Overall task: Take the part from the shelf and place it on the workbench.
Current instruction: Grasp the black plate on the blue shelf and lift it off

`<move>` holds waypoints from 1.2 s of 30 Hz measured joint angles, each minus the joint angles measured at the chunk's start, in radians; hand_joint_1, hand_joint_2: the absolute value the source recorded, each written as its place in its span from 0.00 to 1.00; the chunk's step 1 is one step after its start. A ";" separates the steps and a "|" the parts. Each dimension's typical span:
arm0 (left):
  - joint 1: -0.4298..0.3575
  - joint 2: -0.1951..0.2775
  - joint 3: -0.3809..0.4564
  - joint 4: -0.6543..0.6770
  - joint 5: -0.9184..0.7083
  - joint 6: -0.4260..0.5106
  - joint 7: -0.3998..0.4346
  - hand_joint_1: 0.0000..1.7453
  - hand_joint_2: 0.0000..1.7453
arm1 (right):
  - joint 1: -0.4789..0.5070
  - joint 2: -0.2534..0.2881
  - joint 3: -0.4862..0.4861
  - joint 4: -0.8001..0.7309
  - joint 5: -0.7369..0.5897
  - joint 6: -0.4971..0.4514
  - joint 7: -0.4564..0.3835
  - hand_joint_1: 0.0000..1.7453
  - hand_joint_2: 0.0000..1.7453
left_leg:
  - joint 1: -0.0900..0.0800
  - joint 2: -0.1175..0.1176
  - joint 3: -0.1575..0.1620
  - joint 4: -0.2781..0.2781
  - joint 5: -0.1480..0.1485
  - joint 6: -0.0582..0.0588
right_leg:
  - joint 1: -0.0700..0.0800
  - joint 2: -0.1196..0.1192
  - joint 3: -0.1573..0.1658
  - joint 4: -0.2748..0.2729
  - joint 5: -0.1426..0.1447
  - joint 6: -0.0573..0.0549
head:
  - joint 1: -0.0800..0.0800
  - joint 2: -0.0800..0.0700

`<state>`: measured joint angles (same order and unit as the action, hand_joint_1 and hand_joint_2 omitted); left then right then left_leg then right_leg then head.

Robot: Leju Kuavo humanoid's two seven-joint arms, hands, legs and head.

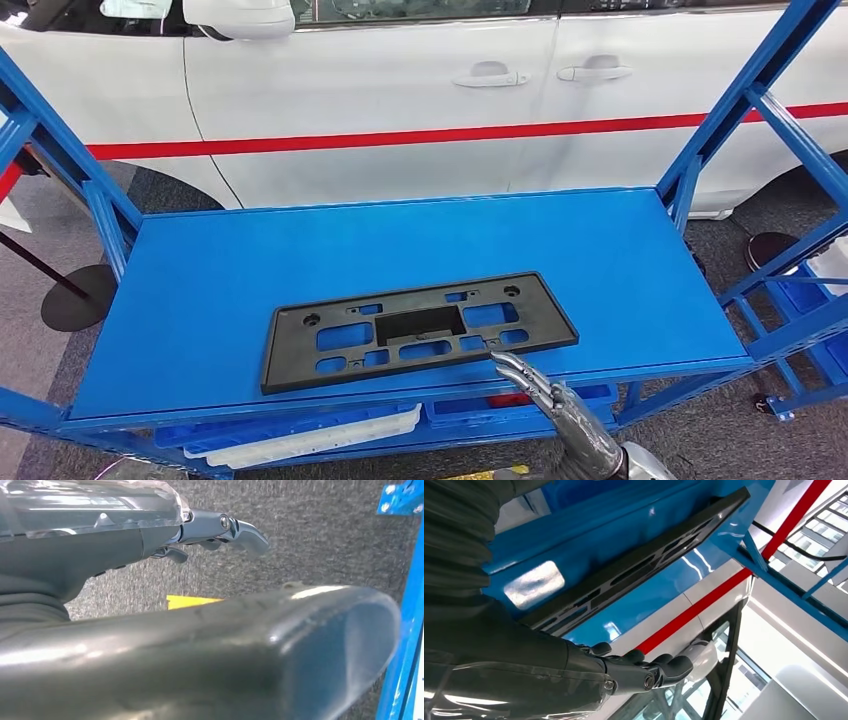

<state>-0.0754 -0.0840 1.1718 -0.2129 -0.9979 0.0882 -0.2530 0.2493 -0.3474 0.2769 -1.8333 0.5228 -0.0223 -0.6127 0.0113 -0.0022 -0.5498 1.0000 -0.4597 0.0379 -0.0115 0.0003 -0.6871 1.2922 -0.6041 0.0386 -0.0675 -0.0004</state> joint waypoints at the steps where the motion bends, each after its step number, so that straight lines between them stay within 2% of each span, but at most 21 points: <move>1: 0.000 0.000 0.000 0.000 -0.001 -0.001 0.000 0.00 0.00 | 0.002 -0.002 0.000 0.000 0.006 -0.005 0.001 0.00 1.00 | 0.000 0.000 0.001 0.000 0.000 -0.001 | -0.002 0.000 0.011 -0.023 0.023 0.002 | 0.000 0.000; 3: 0.000 -0.001 -0.001 0.000 -0.005 -0.003 -0.001 0.00 0.00 | 0.003 -0.008 0.000 -0.002 0.021 -0.019 0.002 0.00 1.00 | 0.000 -0.001 0.004 0.002 -0.002 -0.004 | -0.006 -0.001 0.077 -0.158 0.093 0.001 | 0.000 0.000; 5: -0.001 -0.001 -0.002 0.000 -0.009 -0.003 -0.002 0.00 0.00 | 0.003 -0.013 0.001 -0.003 0.045 -0.039 0.005 0.00 1.00 | -0.002 -0.002 0.003 0.005 -0.005 -0.013 | -0.003 0.000 0.128 -0.266 0.128 -0.006 | 0.000 0.000; 8: -0.002 -0.001 -0.003 0.000 -0.013 -0.003 -0.004 0.00 0.00 | 0.003 -0.018 0.017 -0.004 0.134 -0.117 0.030 0.00 1.00 | -0.003 -0.002 0.002 0.005 -0.006 -0.032 | 0.002 0.002 0.135 -0.289 0.132 -0.027 | 0.000 0.000; 10: -0.003 -0.001 -0.003 0.000 -0.016 -0.001 -0.005 0.00 0.00 | -0.004 -0.018 0.046 0.001 0.223 -0.200 0.060 0.00 1.00 | -0.001 -0.002 -0.009 0.033 -0.027 -0.042 | 0.000 0.001 0.137 -0.296 0.136 -0.041 | 0.000 0.000; 13: -0.003 -0.002 -0.003 0.000 -0.018 0.001 -0.007 0.00 0.00 | -0.030 -0.014 0.096 0.023 0.292 -0.284 0.084 0.00 1.00 | 0.000 -0.002 -0.086 0.207 -0.119 -0.047 | 0.002 -0.002 0.138 -0.299 0.137 -0.054 | 0.000 0.000; 14: -0.002 -0.002 -0.003 0.000 -0.020 0.001 -0.008 0.00 0.00 | -0.043 -0.010 0.111 0.034 0.300 -0.300 0.087 0.00 1.00 | 0.000 -0.002 -0.114 0.266 -0.140 -0.048 | 0.003 -0.002 0.138 -0.298 0.137 -0.055 | 0.000 0.000; 15: -0.001 -0.002 -0.003 0.000 -0.021 0.001 -0.009 0.00 0.00 | -0.058 -0.004 0.125 0.047 0.309 -0.315 0.090 0.00 1.00 | 0.000 -0.002 -0.129 0.298 -0.144 -0.048 | 0.005 -0.001 0.138 -0.298 0.137 -0.055 | 0.000 0.000; 16: -0.001 -0.002 -0.003 0.000 -0.023 0.001 -0.009 0.00 0.00 | -0.074 0.004 0.139 0.059 0.317 -0.331 0.092 0.00 1.00 | 0.000 -0.002 -0.126 0.290 -0.128 -0.046 | 0.006 -0.001 0.139 -0.297 0.137 -0.055 | 0.000 0.000; 17: -0.002 -0.001 -0.003 0.000 -0.025 0.002 -0.009 0.00 0.00 | -0.092 0.013 0.153 0.072 0.327 -0.348 0.094 0.00 1.00 | 0.000 -0.002 -0.103 0.241 -0.095 -0.044 | 0.006 -0.001 0.141 -0.296 0.136 -0.055 | 0.000 0.000; 19: -0.004 0.000 -0.003 0.000 -0.028 0.006 -0.009 0.00 0.00 | -0.134 0.037 0.185 0.103 0.348 -0.381 0.101 0.00 1.00 | -0.001 -0.001 -0.035 0.095 -0.029 -0.038 | 0.008 0.000 0.143 -0.293 0.134 -0.052 | 0.000 0.000; 21: -0.008 0.000 -0.004 0.000 -0.029 0.009 -0.009 0.00 0.00 | -0.173 0.058 0.218 0.137 0.361 -0.401 0.110 0.00 1.00 | -0.004 -0.002 0.001 0.016 -0.007 -0.032 | 0.011 0.001 0.140 -0.289 0.132 -0.044 | 0.000 0.000; 24: -0.008 -0.001 -0.004 0.000 -0.029 0.011 -0.008 0.00 0.00 | -0.217 0.080 0.258 0.174 0.370 -0.410 0.118 0.00 1.00 | -0.005 -0.004 0.001 0.005 -0.003 -0.017 | 0.009 0.002 0.137 -0.286 0.131 -0.029 | 0.000 0.000; 25: -0.008 -0.001 -0.004 0.000 -0.030 0.012 -0.008 0.00 0.00 | -0.233 0.086 0.267 0.186 0.373 -0.414 0.121 0.00 1.00 | -0.004 -0.004 0.001 0.001 0.001 -0.011 | 0.008 0.001 0.130 -0.271 0.119 -0.023 | 0.000 0.000; 27: -0.009 -0.002 -0.004 0.000 -0.033 0.012 -0.009 0.00 0.00 | -0.267 0.096 0.285 0.218 0.383 -0.428 0.128 0.00 1.00 | -0.001 -0.002 0.001 -0.005 0.007 -0.004 | 0.004 0.001 0.089 -0.185 0.066 -0.013 | 0.000 0.000; 29: -0.009 -0.002 -0.004 0.000 -0.037 0.013 -0.009 0.00 0.00 | -0.292 0.109 0.307 0.258 0.398 -0.444 0.135 0.00 1.00 | -0.002 -0.001 -0.001 -0.005 0.007 -0.002 | 0.000 0.001 0.027 -0.054 0.010 -0.006 | 0.000 0.000; 30: -0.009 -0.002 -0.004 0.000 -0.038 0.013 -0.009 0.00 0.00 | -0.302 0.117 0.318 0.279 0.405 -0.451 0.139 0.00 1.00 | -0.003 -0.002 -0.002 -0.005 0.007 -0.002 | -0.001 0.000 0.007 -0.014 0.004 -0.004 | 0.000 0.000; 31: -0.008 -0.002 -0.004 0.000 -0.039 0.013 -0.008 0.00 0.00 | -0.315 0.127 0.330 0.300 0.412 -0.456 0.143 0.00 1.00 | -0.003 -0.003 -0.001 -0.004 0.007 -0.002 | -0.002 0.000 0.004 -0.013 0.018 -0.004 | 0.000 0.000; 32: -0.008 -0.002 -0.004 0.000 -0.039 0.013 -0.008 0.00 0.00 | -0.330 0.138 0.341 0.320 0.417 -0.460 0.146 0.00 1.00 | -0.003 -0.003 0.000 -0.004 0.006 -0.003 | -0.002 0.001 0.020 -0.052 0.050 -0.006 | 0.000 0.000; 34: -0.009 -0.004 -0.004 0.000 -0.039 0.014 -0.008 0.00 0.00 | -0.369 0.160 0.363 0.360 0.421 -0.464 0.155 0.00 1.00 | -0.005 -0.004 0.003 -0.003 0.004 -0.007 | 0.001 0.002 0.084 -0.192 0.122 -0.015 | 0.000 0.000; 36: -0.011 -0.005 -0.003 0.000 -0.039 0.015 -0.008 0.00 0.00 | -0.409 0.183 0.385 0.399 0.419 -0.465 0.163 0.00 1.00 | -0.007 -0.004 0.001 -0.001 0.003 -0.016 | 0.007 0.004 0.122 -0.279 0.148 -0.026 | 0.000 0.000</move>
<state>-0.0865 -0.0895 1.1684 -0.2129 -1.0367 0.1037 -0.2609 -0.1601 -0.1647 0.6620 -1.4342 0.9420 -0.4874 -0.4494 0.0047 -0.0064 -0.5489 0.9985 -0.4566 0.0220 -0.0048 0.0039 -0.5651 1.0128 -0.4559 0.0131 -0.0676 -0.0004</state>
